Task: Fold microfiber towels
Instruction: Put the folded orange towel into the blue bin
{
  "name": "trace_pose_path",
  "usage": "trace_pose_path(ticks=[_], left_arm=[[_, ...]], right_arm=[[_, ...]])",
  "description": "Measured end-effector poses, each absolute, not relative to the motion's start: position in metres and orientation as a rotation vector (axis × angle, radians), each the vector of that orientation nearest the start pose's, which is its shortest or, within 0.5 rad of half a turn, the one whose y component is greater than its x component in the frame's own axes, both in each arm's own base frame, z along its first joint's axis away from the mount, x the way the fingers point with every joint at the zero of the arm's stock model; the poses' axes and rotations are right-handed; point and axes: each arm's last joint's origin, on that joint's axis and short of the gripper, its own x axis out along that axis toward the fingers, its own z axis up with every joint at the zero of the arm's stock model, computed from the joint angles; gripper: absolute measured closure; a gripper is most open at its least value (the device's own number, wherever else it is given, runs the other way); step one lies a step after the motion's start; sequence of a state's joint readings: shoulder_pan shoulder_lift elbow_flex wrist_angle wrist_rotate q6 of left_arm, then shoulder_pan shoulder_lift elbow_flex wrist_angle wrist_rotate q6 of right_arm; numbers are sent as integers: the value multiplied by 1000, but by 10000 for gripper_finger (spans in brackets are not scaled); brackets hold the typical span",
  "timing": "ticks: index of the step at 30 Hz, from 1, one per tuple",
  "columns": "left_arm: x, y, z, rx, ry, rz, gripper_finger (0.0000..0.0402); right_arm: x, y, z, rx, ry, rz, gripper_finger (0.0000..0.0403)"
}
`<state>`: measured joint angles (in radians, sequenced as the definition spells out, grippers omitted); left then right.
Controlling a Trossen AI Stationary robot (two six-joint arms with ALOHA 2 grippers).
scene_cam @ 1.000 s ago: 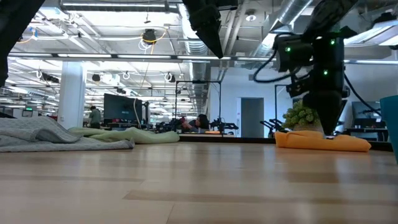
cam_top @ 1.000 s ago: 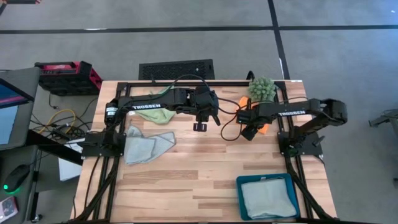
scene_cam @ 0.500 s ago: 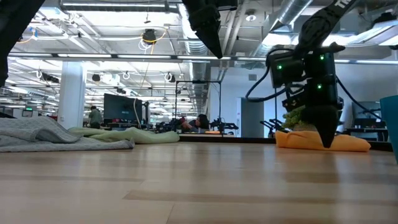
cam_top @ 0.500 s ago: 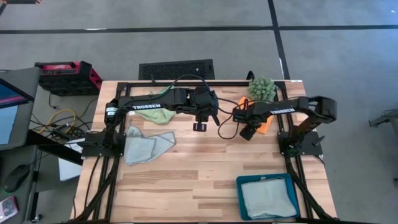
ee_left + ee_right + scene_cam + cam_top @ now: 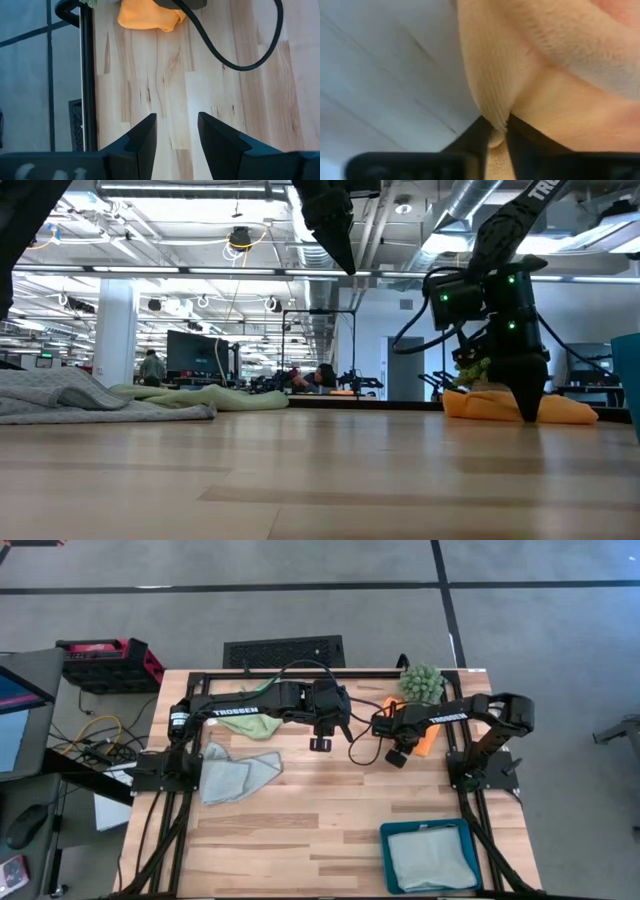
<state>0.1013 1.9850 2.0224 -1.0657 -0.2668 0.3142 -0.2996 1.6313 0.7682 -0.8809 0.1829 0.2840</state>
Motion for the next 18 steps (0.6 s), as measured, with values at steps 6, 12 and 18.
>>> trace_pose_path(ticks=[6, 12, 18], left_arm=[[415, 50, 332, 359, 1078, 176, 265], [414, 49, 331, 327, 1093, 189, 265], [414, 39, 331, 274, 1086, 207, 265]], right_arm=[[214, -60, 129, 213, 1677, -589, 386], [213, -36, 144, 147, 1702, -504, 397], [208, -7, 173, 63, 1775, -386, 395]])
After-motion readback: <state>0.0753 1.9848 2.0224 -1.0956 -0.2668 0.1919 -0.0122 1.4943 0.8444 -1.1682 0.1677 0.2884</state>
